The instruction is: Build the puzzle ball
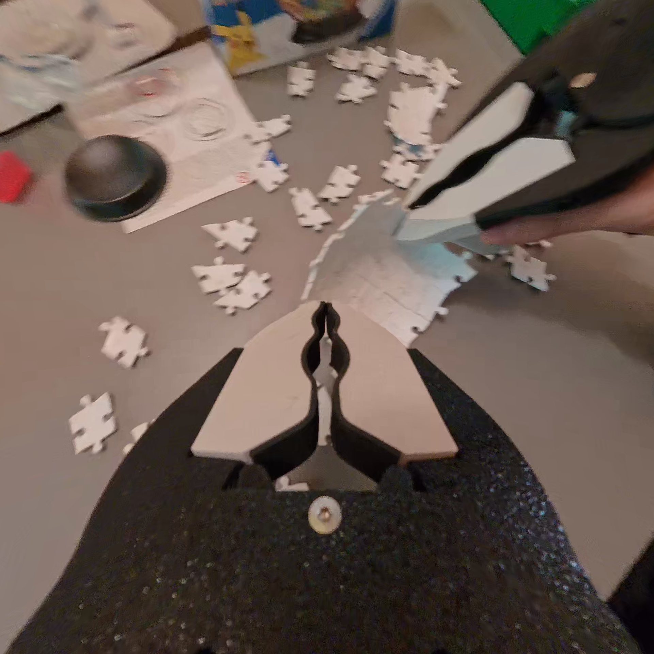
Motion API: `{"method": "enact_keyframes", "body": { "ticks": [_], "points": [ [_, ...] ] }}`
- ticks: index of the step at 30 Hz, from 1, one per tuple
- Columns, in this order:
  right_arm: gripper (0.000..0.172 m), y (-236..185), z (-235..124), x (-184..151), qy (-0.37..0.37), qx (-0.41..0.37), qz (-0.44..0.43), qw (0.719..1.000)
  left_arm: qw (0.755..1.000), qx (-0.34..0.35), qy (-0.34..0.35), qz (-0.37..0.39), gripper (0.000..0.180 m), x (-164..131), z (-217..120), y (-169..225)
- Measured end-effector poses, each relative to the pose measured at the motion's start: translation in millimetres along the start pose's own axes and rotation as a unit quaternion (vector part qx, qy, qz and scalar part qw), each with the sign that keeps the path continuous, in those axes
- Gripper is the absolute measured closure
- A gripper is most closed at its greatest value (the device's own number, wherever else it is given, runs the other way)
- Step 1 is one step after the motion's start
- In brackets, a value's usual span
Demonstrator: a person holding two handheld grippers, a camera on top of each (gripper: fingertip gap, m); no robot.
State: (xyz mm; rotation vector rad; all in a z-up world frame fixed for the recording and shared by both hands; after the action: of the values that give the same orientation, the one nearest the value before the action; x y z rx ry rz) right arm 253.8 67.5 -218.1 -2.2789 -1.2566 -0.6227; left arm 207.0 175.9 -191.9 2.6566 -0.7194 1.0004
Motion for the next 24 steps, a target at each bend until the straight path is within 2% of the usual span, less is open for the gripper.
{"method": "enact_keyframes", "body": {
  "ticks": [1,3,6,11,14,17,20,22,24],
  "points": [
    [0.169,0,-1,-1,0.001,0.000,0.001,1.000,1.000,0.015,0.005,-0.013,0.180,-5,0,-7],
    [0.169,0,-2,-4,0.003,0.000,0.003,1.000,0.999,0.000,-0.017,-0.036,0.162,-18,6,-10],
    [0.169,1,-5,-8,0.005,-0.001,0.008,1.000,0.994,-0.072,-0.043,-0.064,0.154,-29,20,2],
    [0.169,5,-10,-17,0.005,-0.004,0.019,1.000,0.988,-0.105,-0.077,-0.080,0.158,-34,36,10],
    [0.168,5,-15,-20,0.005,-0.009,0.019,1.000,0.990,-0.079,-0.085,-0.078,0.169,-31,32,5],
    [0.168,5,-20,-16,0.006,-0.017,0.002,1.000,0.993,-0.090,-0.070,-0.037,0.180,-24,24,17],
    [0.168,1,-21,-8,-0.009,-0.035,-0.040,0.999,0.993,-0.097,-0.059,0.040,0.180,-19,20,39],
    [0.169,-3,-18,-4,-0.034,-0.051,-0.079,0.995,0.990,-0.077,-0.074,0.095,0.180,-21,23,50],
    [0.168,-7,-15,0,-0.056,-0.066,-0.112,0.990,0.983,-0.025,-0.105,0.147,0.180,-25,31,49]
  ]
}}
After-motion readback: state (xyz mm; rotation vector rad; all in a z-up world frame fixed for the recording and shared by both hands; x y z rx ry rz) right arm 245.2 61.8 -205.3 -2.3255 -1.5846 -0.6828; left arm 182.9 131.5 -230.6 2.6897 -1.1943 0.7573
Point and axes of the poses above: each gripper's, where its closed fingertips meet, z out along the fingers, x out of its top, y = z × x across the jaws, the point moved 4 cm from there along -z, back along the fingers, and after that the axes turned 7 degrees about -y, right-handed, at the moved point
